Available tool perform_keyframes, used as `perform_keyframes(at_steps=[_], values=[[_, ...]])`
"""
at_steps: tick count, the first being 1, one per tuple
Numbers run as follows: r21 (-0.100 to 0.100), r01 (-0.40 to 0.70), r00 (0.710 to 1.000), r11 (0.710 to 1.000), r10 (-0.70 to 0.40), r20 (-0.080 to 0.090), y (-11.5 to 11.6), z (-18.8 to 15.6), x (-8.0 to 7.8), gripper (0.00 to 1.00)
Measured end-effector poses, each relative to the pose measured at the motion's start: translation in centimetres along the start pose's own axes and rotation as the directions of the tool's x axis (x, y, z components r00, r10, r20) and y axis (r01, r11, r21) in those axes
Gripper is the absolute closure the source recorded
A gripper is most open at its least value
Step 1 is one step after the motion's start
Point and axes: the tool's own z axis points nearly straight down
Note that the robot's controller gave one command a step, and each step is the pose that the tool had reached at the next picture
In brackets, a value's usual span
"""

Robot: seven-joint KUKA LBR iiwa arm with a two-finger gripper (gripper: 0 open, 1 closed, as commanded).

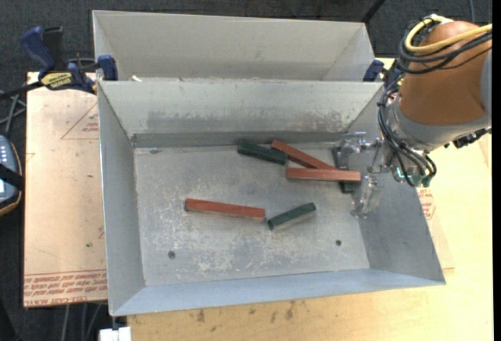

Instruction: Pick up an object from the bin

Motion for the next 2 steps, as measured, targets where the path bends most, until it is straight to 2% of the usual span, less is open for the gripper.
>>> perform_keyframes(at_steps=[1, 2], values=[[0.001, 0.003, 1.0, 1.0, -0.003, 0.008, 0.0, -0.5, -0.1, 0.0], [0.003, 0.007, 1.0, 1.0, -0.007, 0.018, -0.3, 3.9, -3.2, 0.0]])
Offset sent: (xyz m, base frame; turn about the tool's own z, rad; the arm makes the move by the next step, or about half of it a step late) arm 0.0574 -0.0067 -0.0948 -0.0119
